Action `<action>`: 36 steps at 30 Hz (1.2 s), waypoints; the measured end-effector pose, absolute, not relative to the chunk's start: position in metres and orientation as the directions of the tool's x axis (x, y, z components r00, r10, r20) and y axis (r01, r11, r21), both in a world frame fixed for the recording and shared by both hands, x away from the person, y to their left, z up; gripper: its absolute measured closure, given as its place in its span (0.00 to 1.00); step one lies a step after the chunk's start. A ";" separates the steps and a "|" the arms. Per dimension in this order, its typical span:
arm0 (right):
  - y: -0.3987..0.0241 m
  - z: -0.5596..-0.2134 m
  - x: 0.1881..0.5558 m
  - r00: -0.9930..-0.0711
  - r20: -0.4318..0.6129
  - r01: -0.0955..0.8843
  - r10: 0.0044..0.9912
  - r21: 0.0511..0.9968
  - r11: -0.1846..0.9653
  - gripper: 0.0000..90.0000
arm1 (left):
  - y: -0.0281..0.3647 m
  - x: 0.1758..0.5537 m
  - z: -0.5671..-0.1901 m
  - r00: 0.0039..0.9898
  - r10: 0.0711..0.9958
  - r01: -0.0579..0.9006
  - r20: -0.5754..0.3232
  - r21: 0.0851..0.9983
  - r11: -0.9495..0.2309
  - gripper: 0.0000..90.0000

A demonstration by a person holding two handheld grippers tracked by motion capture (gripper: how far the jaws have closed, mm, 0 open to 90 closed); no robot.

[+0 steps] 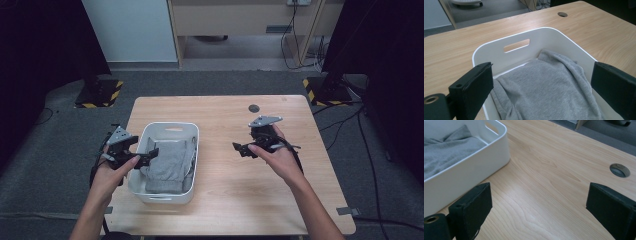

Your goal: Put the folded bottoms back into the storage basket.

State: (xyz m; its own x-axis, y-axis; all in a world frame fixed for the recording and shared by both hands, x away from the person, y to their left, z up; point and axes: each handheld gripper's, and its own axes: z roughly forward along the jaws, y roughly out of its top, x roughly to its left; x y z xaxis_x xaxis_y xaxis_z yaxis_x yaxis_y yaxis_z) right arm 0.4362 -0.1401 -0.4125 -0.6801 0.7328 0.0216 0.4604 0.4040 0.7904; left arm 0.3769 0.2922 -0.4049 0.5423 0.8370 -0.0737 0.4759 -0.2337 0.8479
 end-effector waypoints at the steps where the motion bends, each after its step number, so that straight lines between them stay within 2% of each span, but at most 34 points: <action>1: -0.144 -0.413 0.435 -0.675 0.023 0.465 0.737 0.790 0.401 0.08 | 0.292 0.377 -0.405 0.542 0.837 0.476 -0.074 0.848 -0.234 0.04; 12: -0.180 -0.421 0.433 -0.626 0.034 0.496 0.779 0.788 0.365 0.08 | 0.295 0.375 -0.403 0.533 0.842 0.470 -0.084 0.857 -0.212 0.05; 22: -0.210 -0.434 0.428 -0.574 0.030 0.516 0.819 0.789 0.333 0.07 | 0.317 0.369 -0.401 0.511 0.855 0.457 -0.093 0.871 -0.178 0.04; 36: -0.269 -0.477 0.407 -0.493 0.040 0.569 0.869 0.771 0.287 0.07 | 0.365 0.374 -0.424 0.394 0.912 0.494 -0.111 0.862 -0.109 0.05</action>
State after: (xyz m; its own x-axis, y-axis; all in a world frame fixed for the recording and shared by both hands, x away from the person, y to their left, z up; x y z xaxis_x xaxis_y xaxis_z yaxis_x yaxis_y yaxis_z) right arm 0.4073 -0.2691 -0.4769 -0.4932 0.8690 0.0401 0.5685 0.2871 0.7709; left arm 0.3736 0.3650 -0.4245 0.3941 0.9123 -0.1111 0.4944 -0.1086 0.8624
